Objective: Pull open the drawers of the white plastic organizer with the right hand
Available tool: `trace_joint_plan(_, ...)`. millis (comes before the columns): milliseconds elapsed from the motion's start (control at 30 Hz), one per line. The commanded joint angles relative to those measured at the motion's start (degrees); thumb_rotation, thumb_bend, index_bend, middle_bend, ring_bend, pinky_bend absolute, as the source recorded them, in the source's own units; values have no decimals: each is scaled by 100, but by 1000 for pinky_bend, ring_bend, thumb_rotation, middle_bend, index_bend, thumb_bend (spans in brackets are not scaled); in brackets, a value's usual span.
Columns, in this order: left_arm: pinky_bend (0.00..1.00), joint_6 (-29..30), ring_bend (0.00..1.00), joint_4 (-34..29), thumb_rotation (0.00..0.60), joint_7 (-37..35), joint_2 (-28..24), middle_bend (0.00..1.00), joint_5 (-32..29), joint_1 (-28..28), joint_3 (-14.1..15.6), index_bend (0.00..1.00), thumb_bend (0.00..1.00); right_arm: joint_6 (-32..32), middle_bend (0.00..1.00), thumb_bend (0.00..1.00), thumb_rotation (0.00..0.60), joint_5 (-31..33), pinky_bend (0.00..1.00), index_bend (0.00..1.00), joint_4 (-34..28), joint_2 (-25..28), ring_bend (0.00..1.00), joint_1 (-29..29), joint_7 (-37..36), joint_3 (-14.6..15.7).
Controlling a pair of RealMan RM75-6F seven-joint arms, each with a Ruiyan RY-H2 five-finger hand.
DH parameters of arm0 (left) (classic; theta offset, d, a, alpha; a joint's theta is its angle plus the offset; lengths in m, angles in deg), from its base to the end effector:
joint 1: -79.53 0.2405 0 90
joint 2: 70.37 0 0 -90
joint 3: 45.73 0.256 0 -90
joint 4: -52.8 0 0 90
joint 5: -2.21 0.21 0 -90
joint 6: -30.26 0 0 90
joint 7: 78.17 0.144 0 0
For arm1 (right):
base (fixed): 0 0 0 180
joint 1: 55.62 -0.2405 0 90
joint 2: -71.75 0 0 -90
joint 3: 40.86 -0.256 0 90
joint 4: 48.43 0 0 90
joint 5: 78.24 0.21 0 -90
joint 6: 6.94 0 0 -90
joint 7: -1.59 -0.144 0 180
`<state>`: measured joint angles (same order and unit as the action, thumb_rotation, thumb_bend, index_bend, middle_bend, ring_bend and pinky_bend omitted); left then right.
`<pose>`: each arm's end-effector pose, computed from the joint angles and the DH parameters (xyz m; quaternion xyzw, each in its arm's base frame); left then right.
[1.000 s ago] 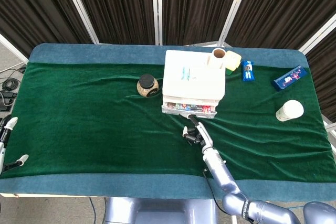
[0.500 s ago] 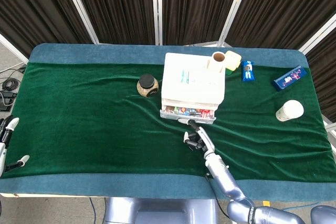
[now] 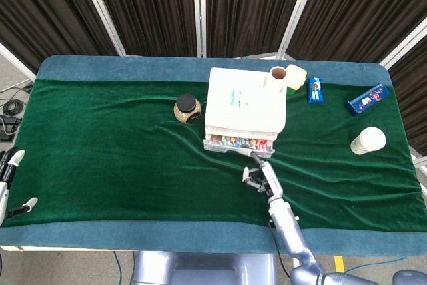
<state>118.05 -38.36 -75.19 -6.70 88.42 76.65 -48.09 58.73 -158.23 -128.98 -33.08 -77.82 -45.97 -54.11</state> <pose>-0.3190 0.1686 0.1685 -0.5954 -0.3612 -0.3675 0.6164 -0.1652 -0.2681 -0.0599 0.3073 -0.7168 0.6138 0.1225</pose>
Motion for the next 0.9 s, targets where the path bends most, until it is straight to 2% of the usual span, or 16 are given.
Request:
trace_joint_plan(33, 0, 10, 0, -1, 600, 7, 3, 0, 13, 4, 6, 0, 78, 1537, 923, 625, 600, -1153, 850, 243, 755, -507, 951, 355, 315, 454)
trace_joint_plan(167, 0, 39, 0, -16, 600, 27, 2, 0, 45, 14, 16, 0, 78, 1836, 916, 626, 600, -1453, 847, 236, 809, -445, 945, 375, 615, 611)
trace_joint_plan(333, 0, 60, 0, -51, 600, 136, 22, 0, 83, 25, 41, 0, 78, 1437, 915, 626, 600, -1362, 847, 248, -82, 271, 945, 349, 2248, 749)
trace_joint_plan(533, 0, 69, 0, -69, 600, 190, 32, 0, 88, 30, 44, 0, 78, 699, 915, 627, 600, -752, 847, 260, -856, 825, 944, 199, 3981, 650)
trace_joint_plan(700, 0, 80, 0, -56, 600, 190, 39, 0, 96, 29, 39, 0, 78, 321, 915, 626, 600, -301, 846, 258, -1153, 1117, 944, 55, 4946, 526)
trace_joint_plan(900, 0, 85, 0, -58, 600, 201, 42, 0, 105, 31, 42, 0, 78, 364, 914, 619, 600, -193, 843, 219, -1203, 1170, 941, -47, 6060, 474)
